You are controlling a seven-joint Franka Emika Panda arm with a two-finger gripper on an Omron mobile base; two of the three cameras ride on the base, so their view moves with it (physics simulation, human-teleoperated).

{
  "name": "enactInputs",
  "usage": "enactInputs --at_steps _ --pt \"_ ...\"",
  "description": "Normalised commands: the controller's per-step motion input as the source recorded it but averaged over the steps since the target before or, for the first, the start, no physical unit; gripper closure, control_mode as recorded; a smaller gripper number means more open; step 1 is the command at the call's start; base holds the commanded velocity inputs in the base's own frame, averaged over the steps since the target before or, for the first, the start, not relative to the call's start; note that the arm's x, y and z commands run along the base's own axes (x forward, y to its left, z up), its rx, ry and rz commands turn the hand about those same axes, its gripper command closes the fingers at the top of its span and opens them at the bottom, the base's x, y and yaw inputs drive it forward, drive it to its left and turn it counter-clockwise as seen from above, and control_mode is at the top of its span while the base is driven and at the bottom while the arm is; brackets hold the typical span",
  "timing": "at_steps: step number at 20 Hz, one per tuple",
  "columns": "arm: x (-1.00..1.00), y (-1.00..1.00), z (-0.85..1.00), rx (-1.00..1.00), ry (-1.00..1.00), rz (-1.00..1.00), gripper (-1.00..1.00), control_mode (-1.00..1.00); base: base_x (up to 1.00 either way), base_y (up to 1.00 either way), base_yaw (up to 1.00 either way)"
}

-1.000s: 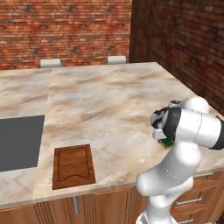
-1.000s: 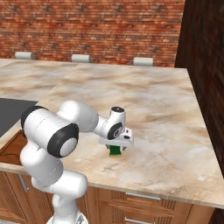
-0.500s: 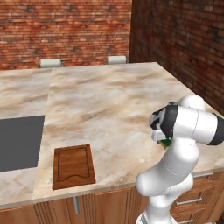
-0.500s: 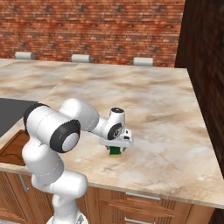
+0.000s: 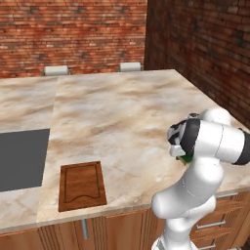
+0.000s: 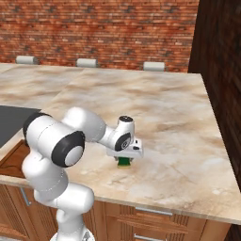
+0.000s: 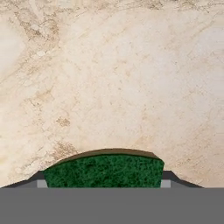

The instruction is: Pick up the sponge from the counter and clean the cutting board by briefly scrubbing or pressing down on the cutting board. Once finished, release the sponge.

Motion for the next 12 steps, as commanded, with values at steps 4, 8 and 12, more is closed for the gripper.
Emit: enactInputs --at_steps 4,8,12 --pt "-0.18 0.23 0.44 0.0 -0.15 0.1 1.0 -1.0 0.0 0.0 0.0" --pt "-0.02 0.72 0.27 0.0 0.05 0.17 1.0 -1.0 0.0 0.0 0.0" --pt "0.0 0.92 0.17 0.0 0.18 0.19 1.0 -1.0 0.0 0.0 0.0"
